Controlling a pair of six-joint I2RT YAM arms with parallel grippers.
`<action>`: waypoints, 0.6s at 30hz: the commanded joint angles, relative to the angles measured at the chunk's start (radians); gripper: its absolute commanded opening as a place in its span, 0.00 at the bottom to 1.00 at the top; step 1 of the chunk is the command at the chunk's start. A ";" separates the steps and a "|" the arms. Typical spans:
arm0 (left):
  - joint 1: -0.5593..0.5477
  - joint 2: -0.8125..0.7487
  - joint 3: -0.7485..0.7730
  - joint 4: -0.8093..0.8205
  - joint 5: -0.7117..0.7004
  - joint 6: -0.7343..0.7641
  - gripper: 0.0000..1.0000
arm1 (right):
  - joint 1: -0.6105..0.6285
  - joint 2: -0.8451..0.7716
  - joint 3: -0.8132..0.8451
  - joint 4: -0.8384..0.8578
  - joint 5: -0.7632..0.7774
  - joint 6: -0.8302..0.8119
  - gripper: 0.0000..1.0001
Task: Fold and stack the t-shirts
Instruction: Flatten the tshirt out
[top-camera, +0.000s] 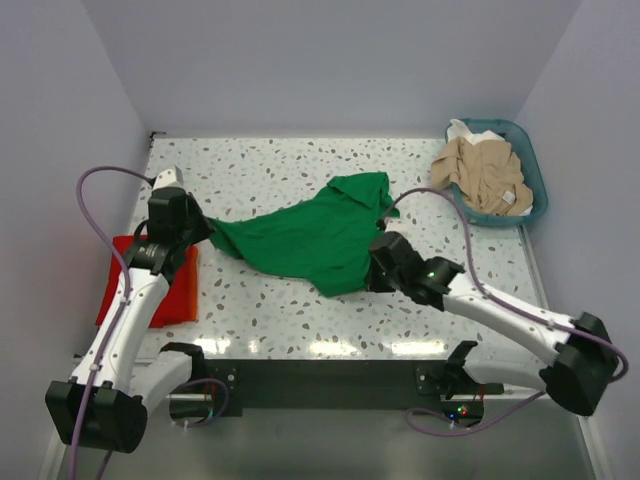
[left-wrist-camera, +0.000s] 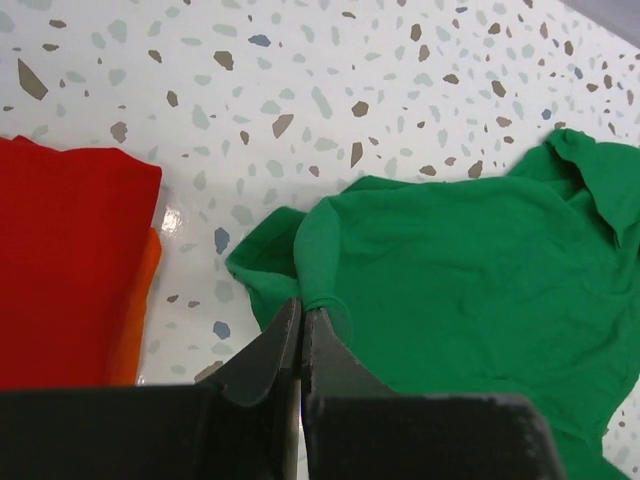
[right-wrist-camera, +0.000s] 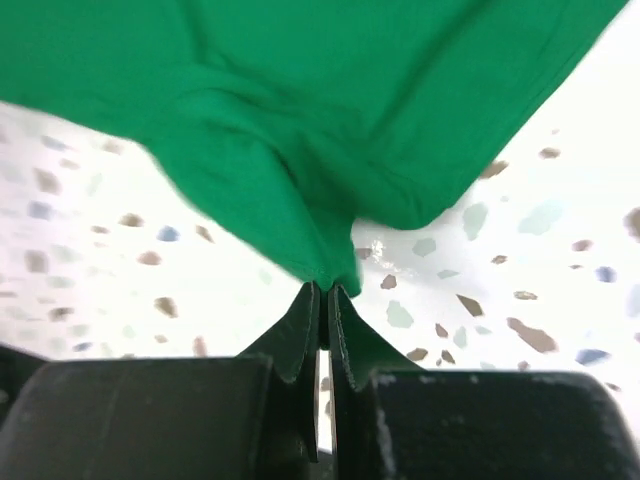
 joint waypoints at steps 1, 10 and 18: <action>0.010 -0.058 0.015 0.010 0.014 0.017 0.00 | 0.006 -0.194 0.195 -0.211 0.180 -0.043 0.00; 0.008 -0.118 0.182 -0.089 0.059 0.037 0.00 | 0.005 -0.352 0.622 -0.488 0.398 -0.151 0.00; 0.007 -0.179 0.380 -0.159 0.116 0.022 0.00 | 0.005 -0.290 1.041 -0.545 0.467 -0.301 0.00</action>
